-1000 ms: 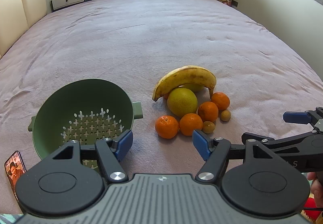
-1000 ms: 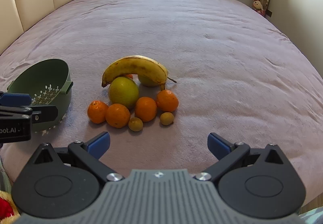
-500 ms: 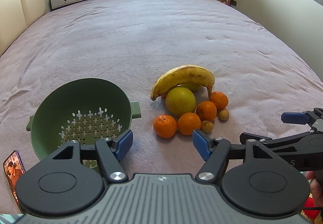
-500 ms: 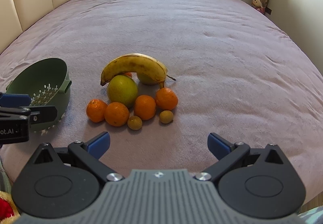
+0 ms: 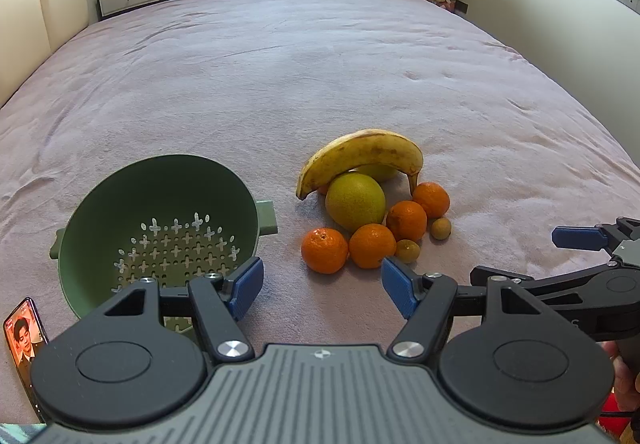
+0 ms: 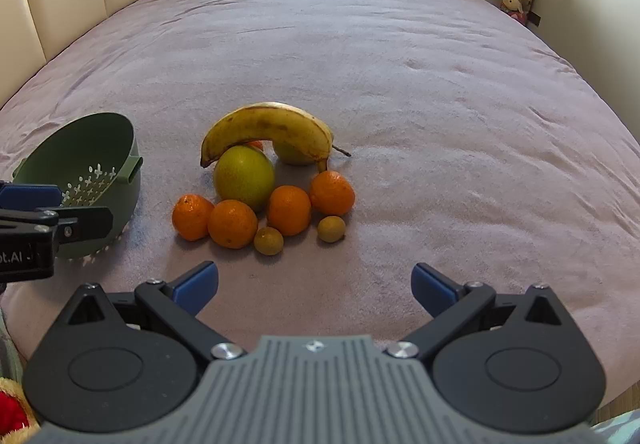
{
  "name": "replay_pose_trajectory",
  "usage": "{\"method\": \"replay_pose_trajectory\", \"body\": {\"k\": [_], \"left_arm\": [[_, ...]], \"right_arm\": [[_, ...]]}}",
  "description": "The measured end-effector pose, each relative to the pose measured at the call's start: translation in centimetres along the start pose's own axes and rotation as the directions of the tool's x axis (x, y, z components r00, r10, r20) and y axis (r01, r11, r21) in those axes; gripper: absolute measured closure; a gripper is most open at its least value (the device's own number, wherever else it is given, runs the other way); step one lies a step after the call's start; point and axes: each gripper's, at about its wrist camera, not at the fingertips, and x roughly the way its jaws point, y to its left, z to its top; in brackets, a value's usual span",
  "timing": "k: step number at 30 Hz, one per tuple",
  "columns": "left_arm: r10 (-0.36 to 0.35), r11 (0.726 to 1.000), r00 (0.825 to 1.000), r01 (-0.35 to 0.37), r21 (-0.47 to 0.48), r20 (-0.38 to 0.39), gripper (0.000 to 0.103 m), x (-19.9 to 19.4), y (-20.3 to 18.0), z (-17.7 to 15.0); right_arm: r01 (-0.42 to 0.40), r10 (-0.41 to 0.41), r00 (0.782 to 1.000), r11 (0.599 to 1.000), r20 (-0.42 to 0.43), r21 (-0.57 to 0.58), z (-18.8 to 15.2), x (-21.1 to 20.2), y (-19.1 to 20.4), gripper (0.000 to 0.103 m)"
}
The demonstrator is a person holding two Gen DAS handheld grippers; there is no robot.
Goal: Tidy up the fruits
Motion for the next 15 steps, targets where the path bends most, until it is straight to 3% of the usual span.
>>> {"method": "replay_pose_trajectory", "body": {"k": [12,15], "left_arm": [[-0.013,1.0,1.0,0.013,-0.01,0.011,0.023,0.12,0.14,-0.08],[-0.034,0.999,0.999,0.034,-0.015,0.004,0.028,0.15,0.1,-0.1]], "right_arm": [[-0.014,0.014,1.0,1.0,-0.006,0.004,-0.21,0.22,-0.33,0.004],[-0.021,0.021,1.0,1.0,-0.003,0.007,-0.29,0.31,-0.51,0.004]]}}
